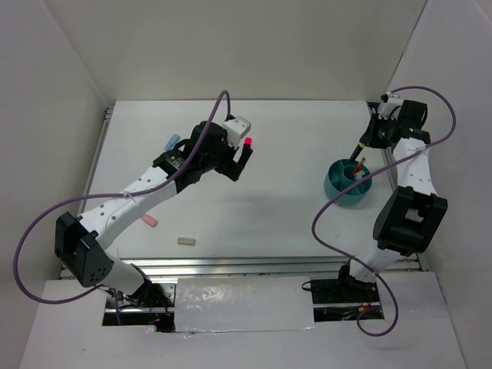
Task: Sort the stationery into containers
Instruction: Place the stationery in the storage box.
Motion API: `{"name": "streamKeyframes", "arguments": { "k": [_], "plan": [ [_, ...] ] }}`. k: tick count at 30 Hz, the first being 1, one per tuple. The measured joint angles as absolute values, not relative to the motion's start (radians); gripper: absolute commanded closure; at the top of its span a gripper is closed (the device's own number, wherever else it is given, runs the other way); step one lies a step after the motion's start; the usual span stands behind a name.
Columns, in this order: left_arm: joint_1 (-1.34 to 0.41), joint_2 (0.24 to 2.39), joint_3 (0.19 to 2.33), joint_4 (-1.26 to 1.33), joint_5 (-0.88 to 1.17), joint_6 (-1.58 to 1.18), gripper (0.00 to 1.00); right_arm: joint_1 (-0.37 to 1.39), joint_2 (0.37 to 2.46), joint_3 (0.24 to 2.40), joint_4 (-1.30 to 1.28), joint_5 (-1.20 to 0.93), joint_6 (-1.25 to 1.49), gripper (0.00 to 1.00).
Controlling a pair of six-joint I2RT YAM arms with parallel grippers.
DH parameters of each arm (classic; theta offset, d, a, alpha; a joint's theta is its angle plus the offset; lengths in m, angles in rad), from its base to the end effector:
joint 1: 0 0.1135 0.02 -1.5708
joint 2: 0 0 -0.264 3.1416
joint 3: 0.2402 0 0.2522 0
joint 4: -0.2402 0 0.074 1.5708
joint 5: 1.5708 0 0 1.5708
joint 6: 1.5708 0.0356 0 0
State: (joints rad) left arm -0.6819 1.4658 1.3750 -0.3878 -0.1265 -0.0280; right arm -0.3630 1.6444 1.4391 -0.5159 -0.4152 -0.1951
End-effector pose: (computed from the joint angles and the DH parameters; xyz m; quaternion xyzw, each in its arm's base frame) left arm 0.2658 -0.2100 0.3632 0.2428 0.8182 -0.1295 0.5048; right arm 0.3524 -0.1185 0.3152 -0.0099 0.8955 0.0694 0.4394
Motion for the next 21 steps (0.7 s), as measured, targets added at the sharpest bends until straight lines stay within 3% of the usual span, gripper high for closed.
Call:
{"name": "streamKeyframes", "arguments": {
  "k": [21],
  "plan": [
    [-0.682, 1.47, 1.375, -0.387, -0.131, -0.028, 0.01, -0.347, 1.583, 1.383, -0.547, -0.425, -0.215, 1.0]
  ]
}}
